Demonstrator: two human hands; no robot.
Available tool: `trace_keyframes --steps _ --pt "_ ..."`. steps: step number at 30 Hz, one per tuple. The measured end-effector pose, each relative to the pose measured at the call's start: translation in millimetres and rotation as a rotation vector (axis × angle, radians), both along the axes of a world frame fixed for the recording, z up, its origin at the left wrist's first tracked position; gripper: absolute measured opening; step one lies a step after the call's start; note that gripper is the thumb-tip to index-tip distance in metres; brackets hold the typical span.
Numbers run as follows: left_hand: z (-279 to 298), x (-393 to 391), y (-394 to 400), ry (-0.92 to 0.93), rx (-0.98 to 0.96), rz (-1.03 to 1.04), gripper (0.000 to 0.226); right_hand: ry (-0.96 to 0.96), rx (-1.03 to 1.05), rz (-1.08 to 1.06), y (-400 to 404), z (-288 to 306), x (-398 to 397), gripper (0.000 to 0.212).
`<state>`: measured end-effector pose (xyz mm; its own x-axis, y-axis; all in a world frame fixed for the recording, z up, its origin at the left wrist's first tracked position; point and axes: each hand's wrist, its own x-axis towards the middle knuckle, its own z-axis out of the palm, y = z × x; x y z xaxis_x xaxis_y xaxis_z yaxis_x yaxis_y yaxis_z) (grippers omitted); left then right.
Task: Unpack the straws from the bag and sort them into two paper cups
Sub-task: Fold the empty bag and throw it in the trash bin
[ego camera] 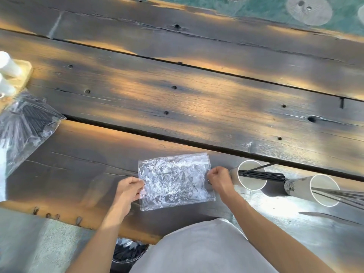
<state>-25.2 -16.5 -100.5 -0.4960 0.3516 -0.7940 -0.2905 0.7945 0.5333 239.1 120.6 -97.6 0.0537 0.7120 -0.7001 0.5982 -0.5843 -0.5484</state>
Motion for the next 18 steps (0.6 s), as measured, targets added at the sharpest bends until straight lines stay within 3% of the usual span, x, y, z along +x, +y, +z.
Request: trace_keyframes --steps 10,16,18 --pt "-6.0 4.4 -0.9 0.142 -0.025 -0.082 0.01 -0.106 0.026 0.153 -2.2 -15.3 6.6 0.022" --pt "-8.0 4.3 1.4 0.239 -0.081 -0.16 0.008 -0.133 0.009 0.209 -2.6 -23.0 8.8 0.013" --pt "-5.1 6.0 2.9 0.355 -0.12 -0.205 0.01 -0.143 0.012 0.238 -2.9 -23.6 9.0 0.009"
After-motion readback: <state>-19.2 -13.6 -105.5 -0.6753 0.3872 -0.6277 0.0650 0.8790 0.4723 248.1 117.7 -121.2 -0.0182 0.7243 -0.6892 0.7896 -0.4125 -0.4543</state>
